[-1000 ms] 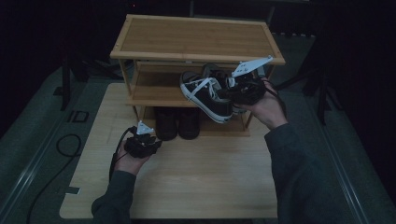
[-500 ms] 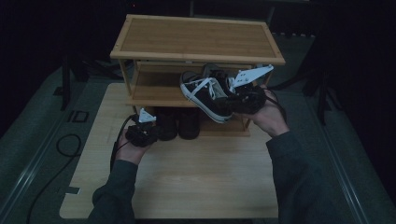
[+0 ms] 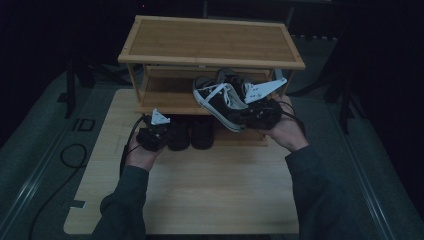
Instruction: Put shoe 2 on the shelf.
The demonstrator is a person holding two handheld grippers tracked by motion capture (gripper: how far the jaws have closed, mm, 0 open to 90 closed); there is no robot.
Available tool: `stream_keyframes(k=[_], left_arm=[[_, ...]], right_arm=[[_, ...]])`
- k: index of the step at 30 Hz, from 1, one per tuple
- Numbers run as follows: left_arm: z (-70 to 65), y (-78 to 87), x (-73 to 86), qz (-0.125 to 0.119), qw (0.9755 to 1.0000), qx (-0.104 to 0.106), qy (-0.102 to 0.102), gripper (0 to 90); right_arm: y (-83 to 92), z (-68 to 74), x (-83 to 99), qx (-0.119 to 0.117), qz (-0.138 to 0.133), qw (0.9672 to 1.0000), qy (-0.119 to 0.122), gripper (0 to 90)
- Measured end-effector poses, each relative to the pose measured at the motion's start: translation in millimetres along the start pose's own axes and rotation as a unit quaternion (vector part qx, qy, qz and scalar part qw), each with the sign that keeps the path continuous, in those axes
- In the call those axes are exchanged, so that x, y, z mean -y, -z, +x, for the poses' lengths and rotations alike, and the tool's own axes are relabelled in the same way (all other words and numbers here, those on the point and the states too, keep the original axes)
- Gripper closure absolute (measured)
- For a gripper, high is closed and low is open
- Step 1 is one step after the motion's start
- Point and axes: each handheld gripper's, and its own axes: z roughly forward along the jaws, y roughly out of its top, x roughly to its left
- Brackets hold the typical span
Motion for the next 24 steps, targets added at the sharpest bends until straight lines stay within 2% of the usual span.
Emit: stream_keyframes(k=[13,15,24], left_arm=[[1.9,4.0,-22.9,-0.01,0.9997,-0.015,-0.013,90.0],[1.7,4.4,-25.6,-0.018,0.9997,-0.016,-0.008,90.0],[1.3,6.2,-37.3,-0.022,0.9993,-0.024,-0.018,90.0]], right_arm=[[-14.2,5.4,26.3,-0.023,0.025,0.9994,0.007,89.9],[-14.3,5.6,30.1,-0.024,0.027,0.9993,0.009,89.9],[-9.0,3.1,42.2,-0.025,0.034,0.9991,0.006,89.9]])
